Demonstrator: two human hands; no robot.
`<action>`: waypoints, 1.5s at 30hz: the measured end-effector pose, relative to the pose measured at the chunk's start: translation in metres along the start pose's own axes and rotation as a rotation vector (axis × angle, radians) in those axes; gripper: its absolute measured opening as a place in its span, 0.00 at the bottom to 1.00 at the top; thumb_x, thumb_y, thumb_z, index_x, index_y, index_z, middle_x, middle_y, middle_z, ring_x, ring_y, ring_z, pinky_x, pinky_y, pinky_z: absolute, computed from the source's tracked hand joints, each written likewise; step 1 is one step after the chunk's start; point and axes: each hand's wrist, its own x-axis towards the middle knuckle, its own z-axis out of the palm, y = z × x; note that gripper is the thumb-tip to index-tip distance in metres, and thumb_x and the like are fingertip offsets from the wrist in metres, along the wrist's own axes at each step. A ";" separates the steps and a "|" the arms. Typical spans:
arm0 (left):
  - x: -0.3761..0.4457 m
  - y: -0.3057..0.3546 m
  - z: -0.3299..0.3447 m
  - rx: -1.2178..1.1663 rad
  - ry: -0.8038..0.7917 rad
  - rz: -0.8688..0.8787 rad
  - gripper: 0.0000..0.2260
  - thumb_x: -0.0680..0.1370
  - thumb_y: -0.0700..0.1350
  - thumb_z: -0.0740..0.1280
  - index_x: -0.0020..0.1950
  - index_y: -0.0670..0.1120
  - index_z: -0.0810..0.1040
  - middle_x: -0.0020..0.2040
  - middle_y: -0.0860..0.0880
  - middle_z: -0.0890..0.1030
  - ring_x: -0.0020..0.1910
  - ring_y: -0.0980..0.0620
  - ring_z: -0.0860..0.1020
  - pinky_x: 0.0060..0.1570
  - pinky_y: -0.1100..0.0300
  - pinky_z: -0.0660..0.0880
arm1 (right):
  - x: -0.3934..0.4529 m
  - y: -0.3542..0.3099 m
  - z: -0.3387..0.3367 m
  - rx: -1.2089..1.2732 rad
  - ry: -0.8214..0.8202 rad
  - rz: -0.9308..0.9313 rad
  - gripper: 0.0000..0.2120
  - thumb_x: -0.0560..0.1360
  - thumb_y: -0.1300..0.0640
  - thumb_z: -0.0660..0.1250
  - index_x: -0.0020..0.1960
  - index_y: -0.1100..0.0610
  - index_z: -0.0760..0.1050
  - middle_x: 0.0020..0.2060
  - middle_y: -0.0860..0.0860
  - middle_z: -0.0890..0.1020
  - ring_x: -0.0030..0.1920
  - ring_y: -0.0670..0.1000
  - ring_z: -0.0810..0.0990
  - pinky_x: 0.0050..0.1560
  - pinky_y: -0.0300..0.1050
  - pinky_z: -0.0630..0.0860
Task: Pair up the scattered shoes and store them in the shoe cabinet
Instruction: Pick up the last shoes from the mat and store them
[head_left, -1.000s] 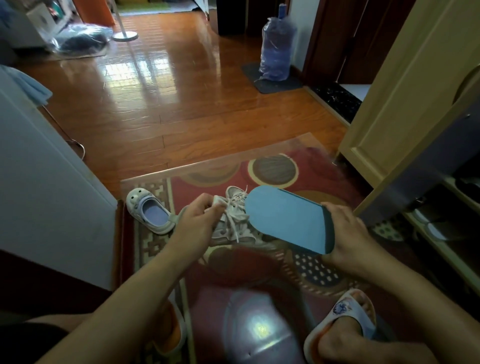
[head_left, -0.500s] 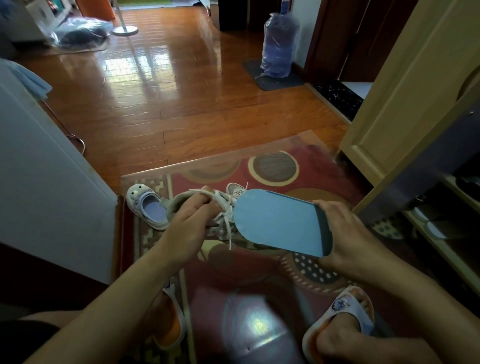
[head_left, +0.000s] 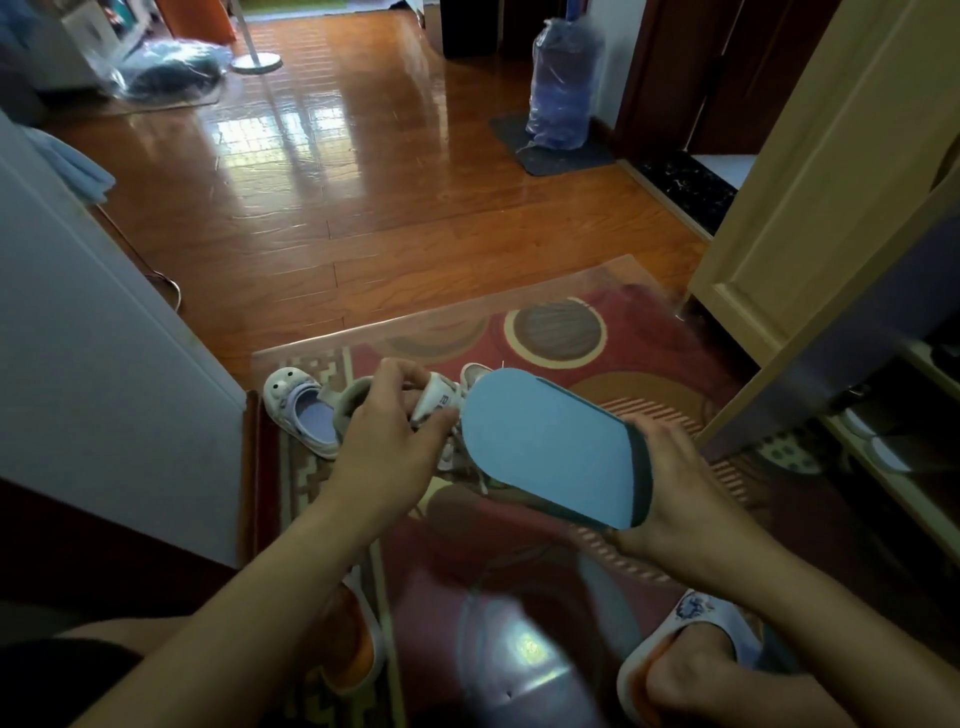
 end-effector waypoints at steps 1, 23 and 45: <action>-0.001 0.001 0.001 -0.020 -0.032 -0.015 0.09 0.79 0.43 0.71 0.54 0.50 0.72 0.45 0.51 0.84 0.43 0.53 0.84 0.43 0.49 0.81 | 0.000 0.000 0.004 0.008 -0.003 0.005 0.54 0.55 0.33 0.76 0.73 0.40 0.53 0.65 0.40 0.63 0.67 0.50 0.69 0.63 0.55 0.74; 0.013 -0.023 -0.020 0.504 -0.103 0.072 0.14 0.78 0.45 0.63 0.59 0.55 0.84 0.49 0.51 0.83 0.48 0.52 0.80 0.49 0.53 0.79 | 0.003 0.000 0.032 0.005 0.030 -0.050 0.51 0.54 0.38 0.78 0.71 0.40 0.56 0.60 0.39 0.64 0.62 0.47 0.70 0.57 0.51 0.76; -0.001 -0.288 0.152 0.343 -0.377 -0.817 0.35 0.75 0.63 0.70 0.76 0.50 0.64 0.68 0.44 0.63 0.70 0.41 0.69 0.71 0.51 0.66 | 0.071 0.157 0.255 -0.439 -0.588 0.046 0.55 0.67 0.41 0.75 0.80 0.50 0.42 0.73 0.51 0.58 0.68 0.62 0.64 0.69 0.58 0.69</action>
